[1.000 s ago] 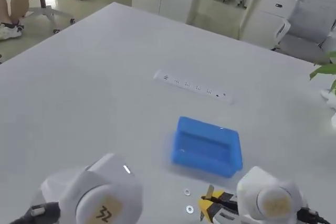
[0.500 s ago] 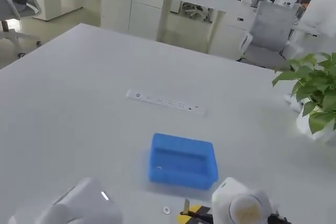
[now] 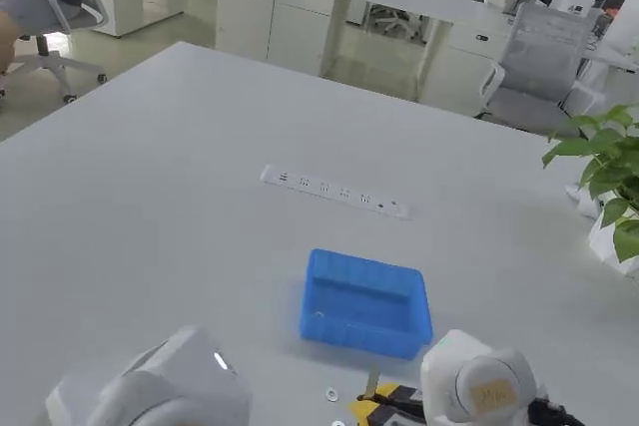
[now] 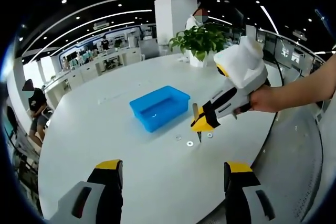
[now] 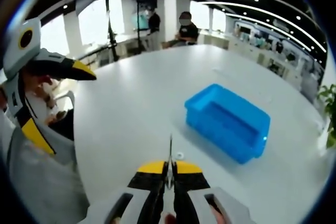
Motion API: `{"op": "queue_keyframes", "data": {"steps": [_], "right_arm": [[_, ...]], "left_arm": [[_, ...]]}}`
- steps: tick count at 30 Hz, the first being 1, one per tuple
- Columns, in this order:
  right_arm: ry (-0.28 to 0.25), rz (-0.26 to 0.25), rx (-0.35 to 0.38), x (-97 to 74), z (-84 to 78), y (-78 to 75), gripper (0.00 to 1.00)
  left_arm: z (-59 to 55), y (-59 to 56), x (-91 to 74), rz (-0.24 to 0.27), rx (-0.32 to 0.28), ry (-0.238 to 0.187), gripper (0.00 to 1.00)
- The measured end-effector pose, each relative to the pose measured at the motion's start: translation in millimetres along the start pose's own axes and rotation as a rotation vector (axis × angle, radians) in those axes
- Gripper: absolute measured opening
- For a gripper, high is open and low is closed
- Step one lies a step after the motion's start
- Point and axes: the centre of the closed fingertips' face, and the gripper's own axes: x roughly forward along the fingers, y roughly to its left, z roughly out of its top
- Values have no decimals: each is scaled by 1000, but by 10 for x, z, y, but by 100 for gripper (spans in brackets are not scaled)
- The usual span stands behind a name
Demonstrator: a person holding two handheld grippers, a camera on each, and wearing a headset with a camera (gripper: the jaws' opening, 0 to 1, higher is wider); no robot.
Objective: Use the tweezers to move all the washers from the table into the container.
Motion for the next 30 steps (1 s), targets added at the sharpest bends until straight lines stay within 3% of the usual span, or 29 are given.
{"op": "queue_keyframes", "data": {"steps": [11,20,30], "right_arm": [[-82,11,44,31,189,-32,2],[-99,21,96,103,185,-56,2],[-118,0,103,159,179,-74,2]], "left_arm": [[-88,80,-36,27,-16,26,82],[-120,89,-37,33,-29,37,81],[-156,102,-34,36,-18,57,81]]}}
